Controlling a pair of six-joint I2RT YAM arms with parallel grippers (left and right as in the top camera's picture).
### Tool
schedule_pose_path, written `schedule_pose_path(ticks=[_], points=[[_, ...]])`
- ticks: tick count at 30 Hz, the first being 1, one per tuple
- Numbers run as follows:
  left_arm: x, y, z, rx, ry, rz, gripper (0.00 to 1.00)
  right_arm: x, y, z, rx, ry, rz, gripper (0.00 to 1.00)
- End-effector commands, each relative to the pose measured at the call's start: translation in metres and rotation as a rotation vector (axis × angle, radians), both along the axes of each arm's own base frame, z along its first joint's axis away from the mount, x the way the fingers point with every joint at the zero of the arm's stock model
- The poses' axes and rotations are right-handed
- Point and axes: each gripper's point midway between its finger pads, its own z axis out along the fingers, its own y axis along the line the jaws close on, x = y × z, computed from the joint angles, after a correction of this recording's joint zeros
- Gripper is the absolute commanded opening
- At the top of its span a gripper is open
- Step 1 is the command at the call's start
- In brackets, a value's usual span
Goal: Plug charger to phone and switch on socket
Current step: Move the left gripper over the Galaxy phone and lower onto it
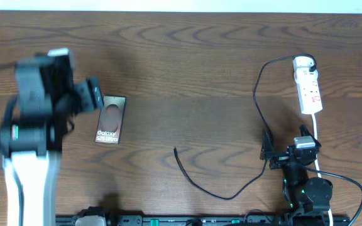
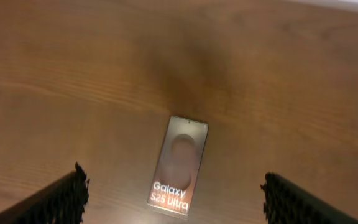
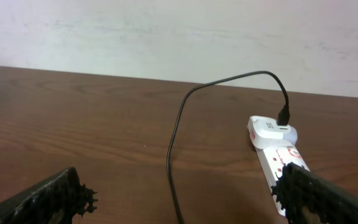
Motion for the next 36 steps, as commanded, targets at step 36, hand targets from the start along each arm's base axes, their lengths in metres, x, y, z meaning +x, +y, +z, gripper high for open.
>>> schedule_pose_path(ticks=[36], points=[[0.032,-0.011,-0.226,-0.055,0.741,-0.222,0.87,0.000,0.000,-0.001,-0.002,0.001,-0.002,0.99]])
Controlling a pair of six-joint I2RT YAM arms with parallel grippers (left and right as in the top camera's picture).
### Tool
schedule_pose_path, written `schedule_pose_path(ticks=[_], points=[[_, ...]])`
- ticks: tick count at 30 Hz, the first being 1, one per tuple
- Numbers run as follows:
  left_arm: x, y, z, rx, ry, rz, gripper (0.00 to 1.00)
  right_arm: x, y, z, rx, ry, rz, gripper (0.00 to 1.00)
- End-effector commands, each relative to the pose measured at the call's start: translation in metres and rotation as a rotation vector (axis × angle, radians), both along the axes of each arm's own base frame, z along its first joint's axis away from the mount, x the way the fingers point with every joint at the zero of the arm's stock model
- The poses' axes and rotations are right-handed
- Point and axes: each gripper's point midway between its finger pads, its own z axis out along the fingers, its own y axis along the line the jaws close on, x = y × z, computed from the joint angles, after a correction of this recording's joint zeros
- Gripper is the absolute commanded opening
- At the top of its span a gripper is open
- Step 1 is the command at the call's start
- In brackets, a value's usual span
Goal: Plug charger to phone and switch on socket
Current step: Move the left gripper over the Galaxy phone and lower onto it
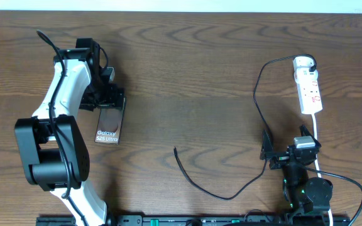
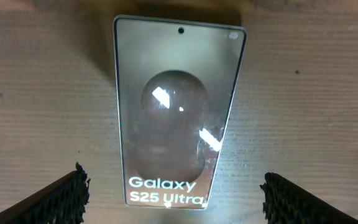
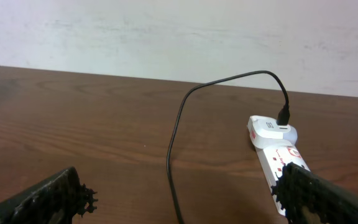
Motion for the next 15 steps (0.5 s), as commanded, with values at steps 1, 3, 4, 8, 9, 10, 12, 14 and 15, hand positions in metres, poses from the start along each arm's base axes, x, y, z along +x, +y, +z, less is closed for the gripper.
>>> schedule_pose_path(ticks=[1,3,4,8,9,10,12,14,15], points=[[-0.003,-0.001,-0.009,-0.015,0.012,-0.023,0.87,0.000,0.000,-0.001,-0.001,0.001,-0.001,0.99],[-0.006,-0.001,-0.014,-0.015,0.016,-0.023,0.87,0.000,0.000,-0.001,-0.001,0.001,-0.001,0.99],[-0.007,-0.001,-0.017,-0.015,0.019,-0.023,0.87,0.000,0.000,-0.001,-0.001,0.001,-0.001,0.99],[-0.014,-0.001,-0.031,-0.016,0.031,-0.023,0.87,0.000,0.000,-0.001,-0.001,0.001,-0.001,0.99],[-0.016,-0.001,-0.034,-0.016,0.034,-0.023,0.87,0.000,0.000,-0.001,-0.001,0.001,-0.001,0.99],[-0.019,-0.001,-0.036,-0.017,0.039,-0.023,0.87,0.000,0.000,-0.001,-0.001,0.001,-0.001,0.99],[-0.021,-0.002,-0.040,-0.017,0.045,-0.024,0.87,0.000,0.000,-0.001,-0.001,0.001,-0.001,0.99],[-0.021,-0.001,-0.040,-0.017,0.044,-0.024,0.87,0.000,0.000,-0.001,-0.001,0.001,-0.001,0.99],[-0.020,-0.001,-0.040,-0.016,0.039,-0.024,0.87,0.000,0.000,-0.001,-0.001,0.001,-0.001,0.99]])
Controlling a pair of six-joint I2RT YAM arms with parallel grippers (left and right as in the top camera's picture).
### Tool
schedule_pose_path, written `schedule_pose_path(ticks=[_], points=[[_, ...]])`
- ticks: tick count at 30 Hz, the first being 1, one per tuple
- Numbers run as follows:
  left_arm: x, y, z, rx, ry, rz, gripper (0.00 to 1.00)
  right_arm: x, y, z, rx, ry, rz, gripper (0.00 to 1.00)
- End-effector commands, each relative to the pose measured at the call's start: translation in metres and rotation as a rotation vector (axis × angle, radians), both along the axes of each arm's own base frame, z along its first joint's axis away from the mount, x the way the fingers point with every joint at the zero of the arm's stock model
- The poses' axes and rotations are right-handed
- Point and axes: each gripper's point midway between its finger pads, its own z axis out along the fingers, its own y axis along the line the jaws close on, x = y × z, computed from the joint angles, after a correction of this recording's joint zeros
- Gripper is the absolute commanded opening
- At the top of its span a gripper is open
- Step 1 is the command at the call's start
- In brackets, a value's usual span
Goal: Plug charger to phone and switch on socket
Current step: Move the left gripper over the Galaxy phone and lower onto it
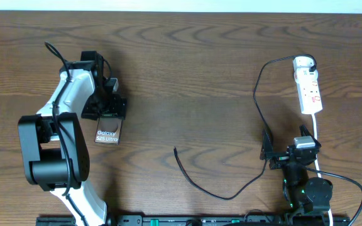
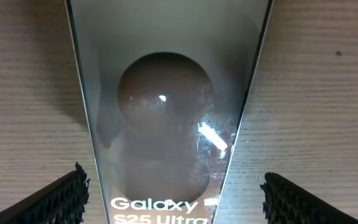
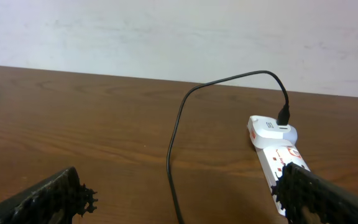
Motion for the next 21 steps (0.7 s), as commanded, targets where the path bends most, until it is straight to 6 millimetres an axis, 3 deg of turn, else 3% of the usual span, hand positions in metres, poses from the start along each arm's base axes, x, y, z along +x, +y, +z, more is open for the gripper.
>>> schedule_pose_path(ticks=[1,11,21], points=[[0.001,0.002,-0.004,-0.003,0.000,-0.009,0.87,0.000,0.000,-0.001,-0.001,0.001,-0.002,0.99],[0.018,0.006,-0.005,0.020,-0.069,-0.021,0.87,0.000,0.000,-0.001,-0.001,0.001,-0.002,0.99],[0.012,0.006,-0.010,0.020,-0.056,-0.021,0.87,0.000,0.000,-0.001,-0.001,0.001,-0.002,0.99]])
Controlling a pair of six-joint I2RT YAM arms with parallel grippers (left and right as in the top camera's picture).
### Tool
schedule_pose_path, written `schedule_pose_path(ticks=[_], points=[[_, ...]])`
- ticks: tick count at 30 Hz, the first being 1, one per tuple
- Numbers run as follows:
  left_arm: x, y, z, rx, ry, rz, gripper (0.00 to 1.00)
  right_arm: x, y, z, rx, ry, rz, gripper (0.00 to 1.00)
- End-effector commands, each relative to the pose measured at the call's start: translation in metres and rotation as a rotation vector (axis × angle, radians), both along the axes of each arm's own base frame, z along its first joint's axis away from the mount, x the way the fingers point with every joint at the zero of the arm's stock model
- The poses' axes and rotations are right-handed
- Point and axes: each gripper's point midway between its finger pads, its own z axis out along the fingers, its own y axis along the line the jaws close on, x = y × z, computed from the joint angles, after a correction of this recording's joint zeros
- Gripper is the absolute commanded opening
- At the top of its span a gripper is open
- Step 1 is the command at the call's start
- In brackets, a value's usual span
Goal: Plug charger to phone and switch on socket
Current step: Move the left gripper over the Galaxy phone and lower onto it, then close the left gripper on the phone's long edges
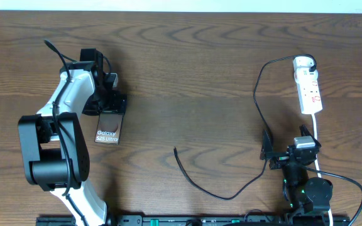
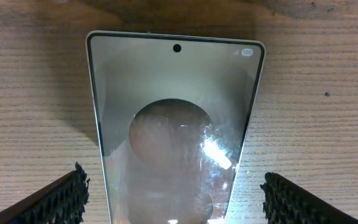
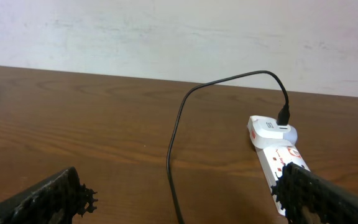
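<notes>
The phone (image 1: 107,130) lies face up on the wooden table at the left, its lit screen (image 2: 176,124) filling the left wrist view, camera hole at the far end. My left gripper (image 1: 110,107) hovers over its far end, open, its fingers (image 2: 55,202) either side of the phone and not touching it. The black charger cable (image 1: 256,100) runs from the white adapter (image 3: 269,129) on the power strip (image 1: 309,88) down to its loose plug end (image 1: 175,149) mid-table. My right gripper (image 3: 179,208) is open and empty, near the front right.
The white power strip (image 3: 278,152) lies at the far right with a white lead (image 1: 316,135) running forward past the right arm. The cable (image 3: 176,143) loops across the table in front of my right gripper. A pale wall stands behind the table.
My left gripper has shifted slightly toward the phone's far end: the wrist view now shows the phone's top edge and camera hole instead of the Galaxy lettering. The phone and right arm have not moved.
My left arm was first blurred in motion left of the phone, seeing it small and distant. Then it stood over the phone's far end with the whole phone in view, then very close to the screen, and now slightly farther along. Cable and right arm stayed put.
</notes>
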Motion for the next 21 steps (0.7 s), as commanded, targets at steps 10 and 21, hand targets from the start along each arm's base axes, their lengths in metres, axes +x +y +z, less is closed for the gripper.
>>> schedule_pose_path(ticks=[10,21], points=[[-0.017,0.003,-0.022,0.011,0.039,-0.021,0.87,0.000,0.000,-0.001,-0.001,0.001,-0.002,0.99],[-0.022,0.003,-0.027,0.010,0.047,-0.057,0.87,0.000,0.000,-0.001,-0.001,0.001,-0.002,0.99]])
